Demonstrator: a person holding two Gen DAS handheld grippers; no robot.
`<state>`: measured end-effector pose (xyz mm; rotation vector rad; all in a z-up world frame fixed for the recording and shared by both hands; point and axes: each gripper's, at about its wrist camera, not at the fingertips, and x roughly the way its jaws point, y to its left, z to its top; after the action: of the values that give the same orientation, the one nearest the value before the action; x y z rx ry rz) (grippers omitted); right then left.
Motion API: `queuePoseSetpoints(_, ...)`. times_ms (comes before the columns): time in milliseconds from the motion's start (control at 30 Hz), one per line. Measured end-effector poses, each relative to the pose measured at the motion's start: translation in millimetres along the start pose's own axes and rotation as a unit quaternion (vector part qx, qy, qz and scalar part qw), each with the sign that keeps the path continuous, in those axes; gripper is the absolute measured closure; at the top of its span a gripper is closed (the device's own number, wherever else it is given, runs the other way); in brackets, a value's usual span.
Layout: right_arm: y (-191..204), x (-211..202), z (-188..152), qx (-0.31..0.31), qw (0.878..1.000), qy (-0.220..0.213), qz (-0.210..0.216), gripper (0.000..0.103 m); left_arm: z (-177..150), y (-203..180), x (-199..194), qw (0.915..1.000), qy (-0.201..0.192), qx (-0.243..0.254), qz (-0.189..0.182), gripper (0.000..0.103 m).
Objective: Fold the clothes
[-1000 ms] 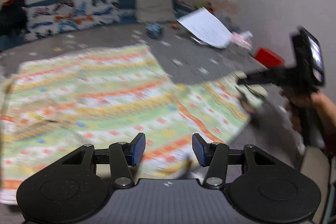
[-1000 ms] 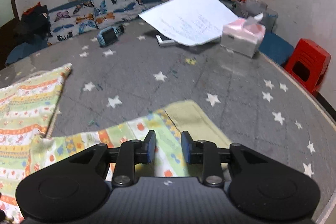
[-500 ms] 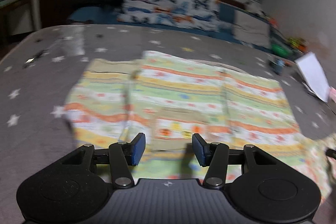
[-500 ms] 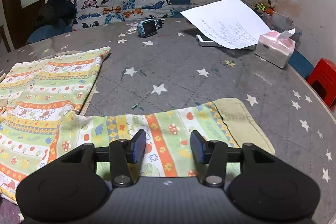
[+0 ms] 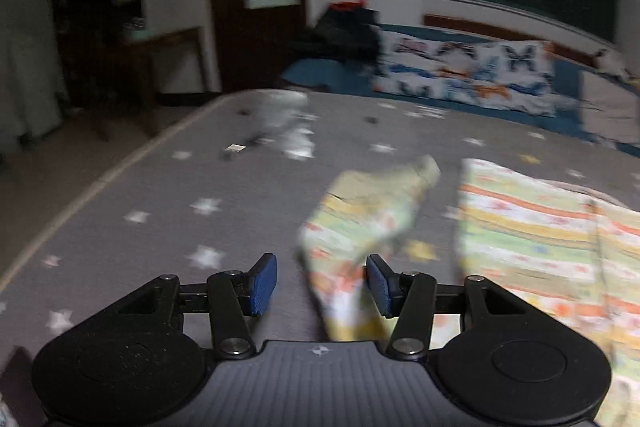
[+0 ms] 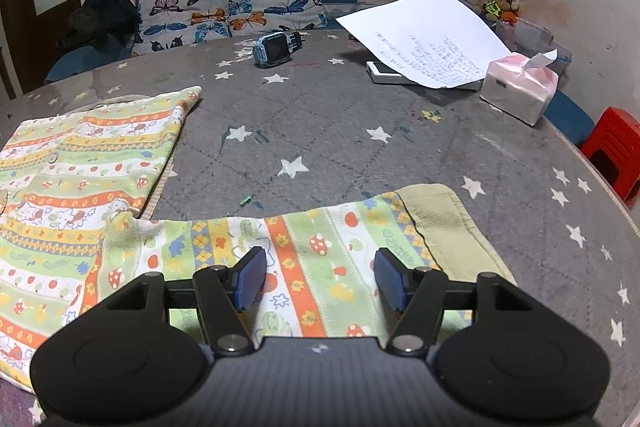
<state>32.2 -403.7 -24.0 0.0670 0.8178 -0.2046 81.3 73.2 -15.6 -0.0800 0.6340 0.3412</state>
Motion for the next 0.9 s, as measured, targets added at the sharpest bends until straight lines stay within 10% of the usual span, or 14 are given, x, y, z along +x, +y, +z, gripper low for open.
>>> queuePoseSetpoints(200,0.2,-0.3,0.0,0.0,1.0,0.0,0.0,0.041,4.7,40.1,6.8,0.9986,0.015,-0.037,0.034,0.048)
queuePoseSetpoints(900,0.4,0.6,0.0,0.003,1.0,-0.001,-0.003,0.038,36.8,15.3,3.7,0.9947,0.012,0.039,-0.094,0.051)
